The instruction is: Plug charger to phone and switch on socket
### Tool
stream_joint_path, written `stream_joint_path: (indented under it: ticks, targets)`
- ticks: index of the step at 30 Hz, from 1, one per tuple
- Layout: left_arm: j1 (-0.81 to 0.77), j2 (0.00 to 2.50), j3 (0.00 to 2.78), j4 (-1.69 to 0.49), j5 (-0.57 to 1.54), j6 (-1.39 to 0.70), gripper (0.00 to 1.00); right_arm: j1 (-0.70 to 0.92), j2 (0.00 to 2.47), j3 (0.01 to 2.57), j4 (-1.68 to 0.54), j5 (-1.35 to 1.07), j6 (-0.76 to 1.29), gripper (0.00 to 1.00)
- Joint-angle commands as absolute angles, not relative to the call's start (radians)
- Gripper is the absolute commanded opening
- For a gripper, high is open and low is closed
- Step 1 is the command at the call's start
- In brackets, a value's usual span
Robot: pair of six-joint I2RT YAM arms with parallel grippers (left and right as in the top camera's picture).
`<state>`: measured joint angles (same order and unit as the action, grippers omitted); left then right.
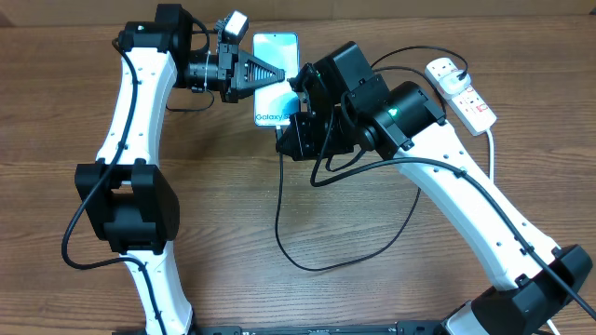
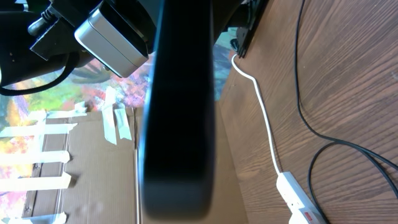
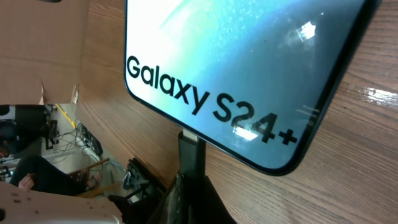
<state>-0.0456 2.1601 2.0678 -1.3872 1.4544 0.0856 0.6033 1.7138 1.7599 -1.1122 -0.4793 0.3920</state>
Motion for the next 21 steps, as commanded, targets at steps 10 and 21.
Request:
stream_joint_path:
  ticks: [10, 21]
  targets:
    - [-0.046, 2.131, 2.078, -1.387, 1.493, 0.108, 0.04, 0.591, 1.697, 1.768, -1.091, -0.45, 0.4, 0.04]
    - [-0.046, 2.131, 2.078, -1.388, 1.493, 0.104, 0.04, 0.591, 1.697, 1.768, -1.024, -0.449, 0.45, 0.04]
